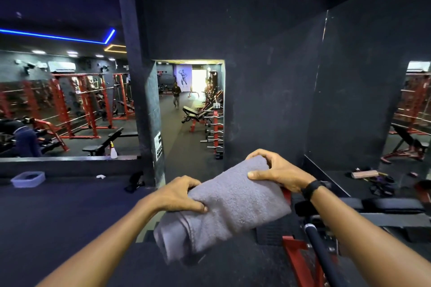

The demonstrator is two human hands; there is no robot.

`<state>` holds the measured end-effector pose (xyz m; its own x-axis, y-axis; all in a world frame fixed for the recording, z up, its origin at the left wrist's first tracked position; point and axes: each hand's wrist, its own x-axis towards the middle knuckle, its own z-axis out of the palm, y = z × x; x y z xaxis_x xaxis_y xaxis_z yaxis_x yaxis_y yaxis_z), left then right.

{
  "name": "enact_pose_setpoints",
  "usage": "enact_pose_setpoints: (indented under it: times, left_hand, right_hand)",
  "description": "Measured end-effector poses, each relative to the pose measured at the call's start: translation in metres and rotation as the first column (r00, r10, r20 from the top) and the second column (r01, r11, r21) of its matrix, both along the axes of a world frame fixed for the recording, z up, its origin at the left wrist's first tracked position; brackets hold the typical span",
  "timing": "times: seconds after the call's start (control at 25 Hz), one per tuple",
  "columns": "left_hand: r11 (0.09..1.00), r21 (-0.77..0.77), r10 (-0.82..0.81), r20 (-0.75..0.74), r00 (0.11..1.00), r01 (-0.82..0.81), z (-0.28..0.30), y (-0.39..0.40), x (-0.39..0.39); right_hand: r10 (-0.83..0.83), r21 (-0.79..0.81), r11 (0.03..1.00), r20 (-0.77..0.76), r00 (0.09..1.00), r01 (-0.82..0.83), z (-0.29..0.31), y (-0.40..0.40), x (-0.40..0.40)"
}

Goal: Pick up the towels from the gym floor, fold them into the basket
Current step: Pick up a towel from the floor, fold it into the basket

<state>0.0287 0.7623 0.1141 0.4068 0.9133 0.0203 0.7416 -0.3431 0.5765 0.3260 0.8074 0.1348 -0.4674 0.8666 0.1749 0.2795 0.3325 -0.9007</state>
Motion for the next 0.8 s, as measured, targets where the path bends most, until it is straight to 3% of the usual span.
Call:
enact_pose_setpoints:
  times: [0.08, 0.16, 0.24, 0.44, 0.64, 0.8]
  left_hand:
    - [0.999, 0.042, 0.034, -0.025, 0.999, -0.033, 0.006, -0.001, 0.009]
    - [0.996, 0.075, 0.052, -0.063, 0.997, -0.047, 0.012, -0.001, 0.02]
    - [0.996, 0.069, 0.057, -0.107, 0.993, -0.05, 0.014, 0.0, 0.026]
    - [0.998, 0.044, 0.061, -0.139, 0.988, -0.055, 0.006, 0.009, 0.024]
    - [0.993, 0.059, 0.104, -0.053, 0.993, -0.101, -0.012, 0.015, 0.025]
    - [0.982, -0.084, 0.165, -0.058, 0.985, -0.169, -0.061, 0.012, 0.025]
  right_hand:
    - [-0.036, 0.121, 0.993, 0.268, 0.963, 0.004, 0.003, -0.002, 0.004]
    - [-0.086, 0.209, 0.977, 0.597, 0.797, -0.051, -0.001, -0.006, 0.001]
    - [-0.146, 0.259, 0.962, 0.759, 0.635, -0.088, -0.01, -0.011, -0.002]
    - [-0.064, 0.187, 0.978, 0.681, 0.729, -0.089, -0.015, -0.016, 0.006]
    - [-0.125, 0.238, 0.965, 0.78, 0.613, -0.106, -0.016, -0.013, 0.012]
    - [-0.123, 0.173, 0.983, 0.871, 0.476, -0.062, -0.064, 0.0, 0.025]
